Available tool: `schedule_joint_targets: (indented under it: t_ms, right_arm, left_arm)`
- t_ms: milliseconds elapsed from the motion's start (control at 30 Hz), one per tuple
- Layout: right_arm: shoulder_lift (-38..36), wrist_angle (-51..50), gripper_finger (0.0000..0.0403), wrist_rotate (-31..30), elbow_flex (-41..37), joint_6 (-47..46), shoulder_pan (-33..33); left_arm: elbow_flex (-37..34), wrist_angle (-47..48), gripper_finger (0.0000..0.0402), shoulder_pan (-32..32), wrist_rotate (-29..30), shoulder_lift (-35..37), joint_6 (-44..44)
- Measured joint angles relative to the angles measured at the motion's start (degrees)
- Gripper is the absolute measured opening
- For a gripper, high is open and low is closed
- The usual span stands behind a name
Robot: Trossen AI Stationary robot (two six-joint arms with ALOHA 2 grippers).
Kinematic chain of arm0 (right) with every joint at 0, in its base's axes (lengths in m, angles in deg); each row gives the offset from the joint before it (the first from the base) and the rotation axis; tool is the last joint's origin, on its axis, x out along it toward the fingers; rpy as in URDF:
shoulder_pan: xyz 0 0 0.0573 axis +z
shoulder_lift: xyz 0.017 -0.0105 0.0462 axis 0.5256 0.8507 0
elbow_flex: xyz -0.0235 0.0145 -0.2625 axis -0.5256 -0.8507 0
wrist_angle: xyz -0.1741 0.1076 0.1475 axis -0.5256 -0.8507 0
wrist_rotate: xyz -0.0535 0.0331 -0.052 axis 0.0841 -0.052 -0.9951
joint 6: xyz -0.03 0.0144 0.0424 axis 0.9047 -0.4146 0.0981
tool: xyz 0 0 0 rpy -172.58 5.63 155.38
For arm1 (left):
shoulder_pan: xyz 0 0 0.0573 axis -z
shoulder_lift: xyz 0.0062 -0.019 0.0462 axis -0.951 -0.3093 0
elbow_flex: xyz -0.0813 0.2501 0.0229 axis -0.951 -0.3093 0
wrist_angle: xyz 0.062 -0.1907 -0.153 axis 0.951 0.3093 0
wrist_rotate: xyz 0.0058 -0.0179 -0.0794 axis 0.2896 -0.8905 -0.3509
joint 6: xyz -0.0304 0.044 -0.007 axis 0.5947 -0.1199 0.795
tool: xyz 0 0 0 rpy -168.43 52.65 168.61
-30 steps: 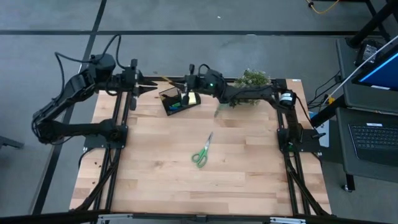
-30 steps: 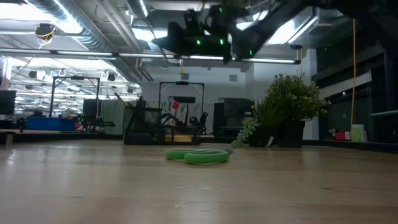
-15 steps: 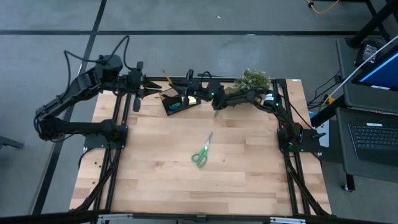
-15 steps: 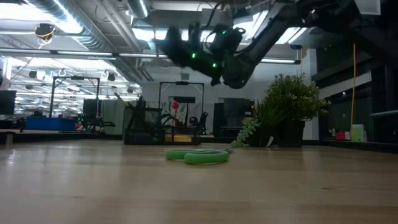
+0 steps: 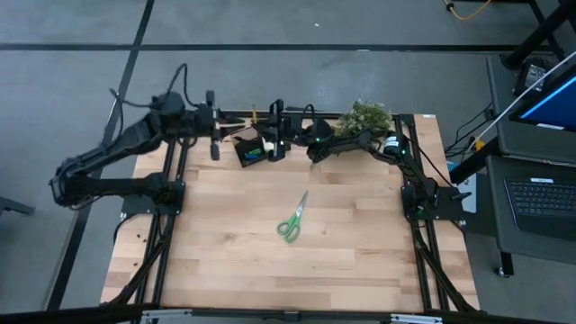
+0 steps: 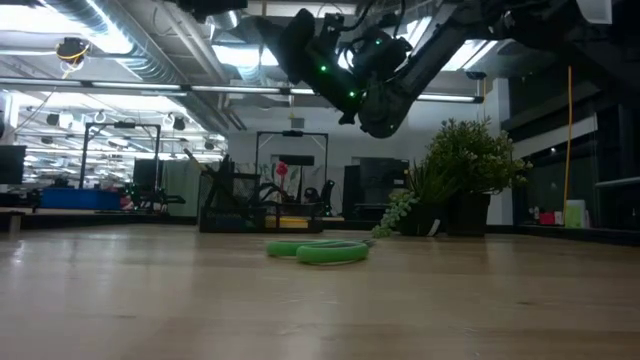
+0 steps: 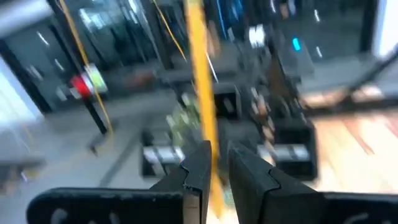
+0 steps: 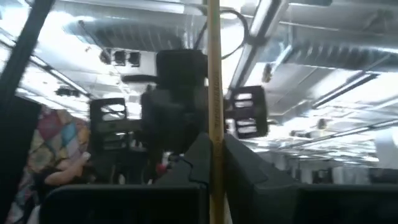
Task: Pick and place office supplies into organizer
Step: Put the yellow pencil into the black desk organizer
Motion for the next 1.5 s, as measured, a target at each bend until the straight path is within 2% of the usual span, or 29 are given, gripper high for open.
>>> schedule_joint_targets:
  t_ms: [100,167,300,467,667,867,1167,1500]
  right_arm:
    - [0.02,-0.45,0.0025,0.89,-0.02,-1.22,0.02]
    - [0.02,-0.27,0.0025,1.4,-0.28,-1.18,0.0]
    - [0.02,-0.55,0.0025,1.84,-0.46,-1.14,0.0]
    - [0.02,-1.02,0.0025,2.83,-0.46,-1.09,0.4]
    - [0.02,-1.01,0.0025,3.0,-0.46,-1.26,0.7]
    - [0.02,-1.01,0.0025,3.81,-0.48,-1.33,0.69]
    - [0.02,-1.19,0.0025,5.64,-0.48,-2.86,0.76]
    - [0.02,-1.12,0.0025,6.46,-0.48,-4.17,0.5]
  left_arm:
    - [-5.75,-12.72,0.0048,-0.99,1.6,2.46,2.49]
    - [-8.43,-17.79,0.0047,-1.62,1.89,3.74,5.55]
    - [-10.85,-19.05,0.0048,-1.76,1.73,4.46,9.79]
    - [-12.34,-20.94,0.006,-1.76,1.37,1.26,12.75]
    - [-12.34,-27.72,0.009,-1.74,-3.25,-2.68,14.37]
    - [-12.32,-27.92,0.0112,-1.8,-5.99,-3.5,16.65]
    - [-12.3,-26.27,0.0114,-2.01,-8.03,-2.92,16.53]
    - [-12.3,-17.85,0.0114,-6.5,-9.36,4.51,16.4]
